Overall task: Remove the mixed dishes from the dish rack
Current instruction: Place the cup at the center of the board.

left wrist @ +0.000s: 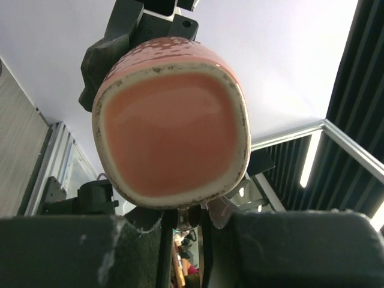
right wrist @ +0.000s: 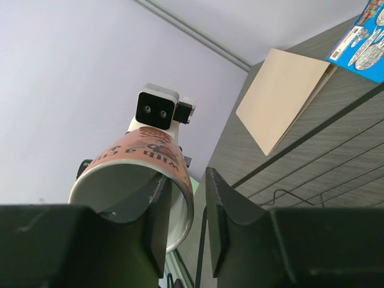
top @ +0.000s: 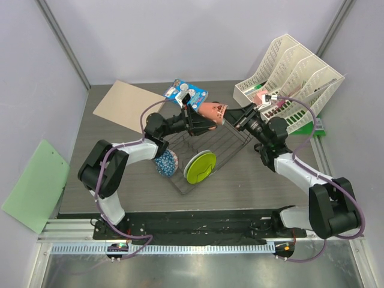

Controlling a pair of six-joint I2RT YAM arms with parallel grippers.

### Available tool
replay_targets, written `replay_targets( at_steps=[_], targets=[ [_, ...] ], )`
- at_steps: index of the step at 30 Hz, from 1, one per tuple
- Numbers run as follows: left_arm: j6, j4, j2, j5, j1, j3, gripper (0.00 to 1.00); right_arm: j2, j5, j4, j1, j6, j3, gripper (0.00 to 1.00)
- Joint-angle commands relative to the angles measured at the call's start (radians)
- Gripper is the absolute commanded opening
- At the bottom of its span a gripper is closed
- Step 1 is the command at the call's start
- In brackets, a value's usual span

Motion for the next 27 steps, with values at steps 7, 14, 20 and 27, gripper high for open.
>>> replay_targets(
  at_steps=[7,14,20,27],
  targets=[
    [0.165,0.054,-0.053,0.12,-0.016,0.032,0.0,0.111,-0.106,0.109,0.004,0.013,0.088,0.3],
    [0.18,0.023,-0.068,0.138,-0.015,0.036,0.0,0.12,-0.1,0.095,0.02,0.014,0.076,0.06],
    [0.298,-0.155,-0.087,0.157,-0.01,0.065,0.55,-0.047,-0.01,-0.163,0.017,-0.125,0.067,0.01],
    [1.155,-1.441,-0.212,-0.263,-0.01,0.436,0.98,-0.343,0.415,-0.841,0.017,-0.41,0.242,0.01]
  ],
)
